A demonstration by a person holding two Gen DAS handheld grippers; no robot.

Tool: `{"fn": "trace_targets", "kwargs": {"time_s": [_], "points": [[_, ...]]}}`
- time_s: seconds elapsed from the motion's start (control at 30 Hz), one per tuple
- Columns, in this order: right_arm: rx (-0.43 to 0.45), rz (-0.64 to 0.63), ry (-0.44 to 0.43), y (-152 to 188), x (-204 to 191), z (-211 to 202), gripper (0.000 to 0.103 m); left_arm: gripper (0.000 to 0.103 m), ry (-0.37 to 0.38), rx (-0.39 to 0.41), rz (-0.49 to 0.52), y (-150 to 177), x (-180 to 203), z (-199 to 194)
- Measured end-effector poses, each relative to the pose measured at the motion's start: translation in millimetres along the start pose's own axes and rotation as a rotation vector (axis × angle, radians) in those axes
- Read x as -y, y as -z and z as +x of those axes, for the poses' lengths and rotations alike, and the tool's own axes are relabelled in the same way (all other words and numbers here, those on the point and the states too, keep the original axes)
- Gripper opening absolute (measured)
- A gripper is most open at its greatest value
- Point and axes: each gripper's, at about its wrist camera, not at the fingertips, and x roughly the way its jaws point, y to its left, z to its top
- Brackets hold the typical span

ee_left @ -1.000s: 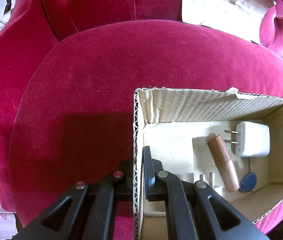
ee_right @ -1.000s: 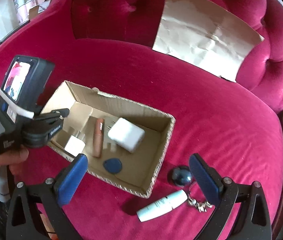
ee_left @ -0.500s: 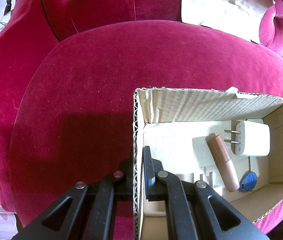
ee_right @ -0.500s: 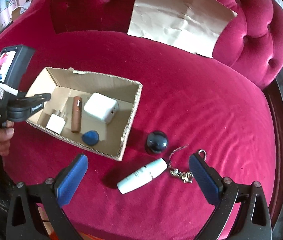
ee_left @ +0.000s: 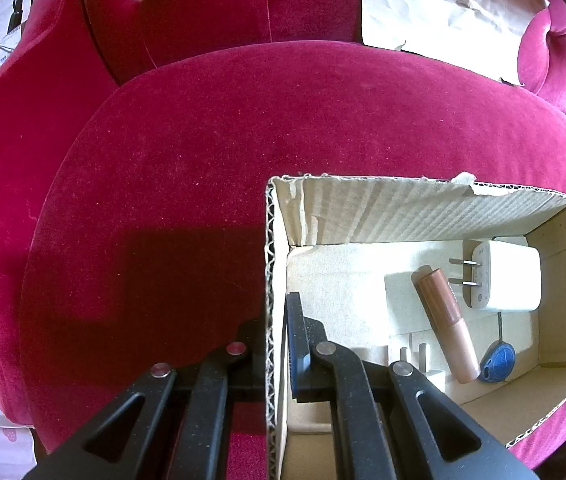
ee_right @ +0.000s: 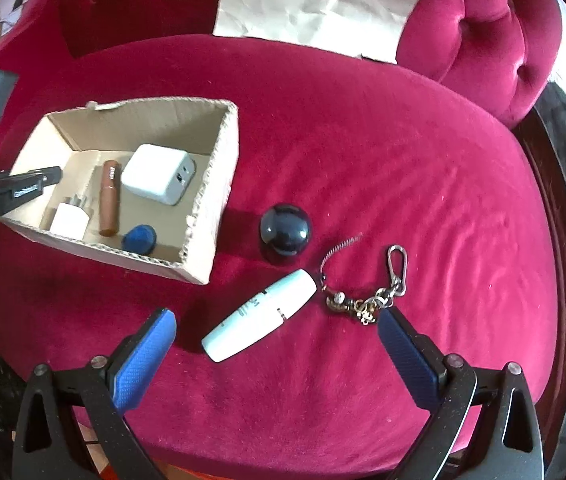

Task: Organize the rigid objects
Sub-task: 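Move the open right gripper toward the white bottle, then close the right gripper around the white bottle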

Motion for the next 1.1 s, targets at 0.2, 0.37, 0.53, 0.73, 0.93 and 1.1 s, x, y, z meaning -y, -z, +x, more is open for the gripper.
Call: {"fn": "trace_targets", "kwargs": {"time_s": [0.2,0.37,0.53,0.73,0.93,1.1], "points": [[-0.026,0.091,0.011,6,9,19,0.103,0.005,0.000,0.000,0.000,0,1,1],[-0.049,0.152,-0.005,12,16,35,0.103,0.005,0.000,0.000,0.001,0,1,1],[-0.080,0.198,-0.029,12,25,50,0.102,0.005,-0.001,0.001,0.001,0,1,1],[-0.085,0.198,-0.029,9,28,60,0.096,0.005,-0.001,0.001,0.001,0,2,1],[-0.084,0.201,-0.045,4,24,62,0.075,0.005,-0.001,0.001,0.002,0,2,1],[-0.078,0.183,-0.058,5,19,61,0.032,0.005,-0.002,0.002,0.002,0,1,2]]}}
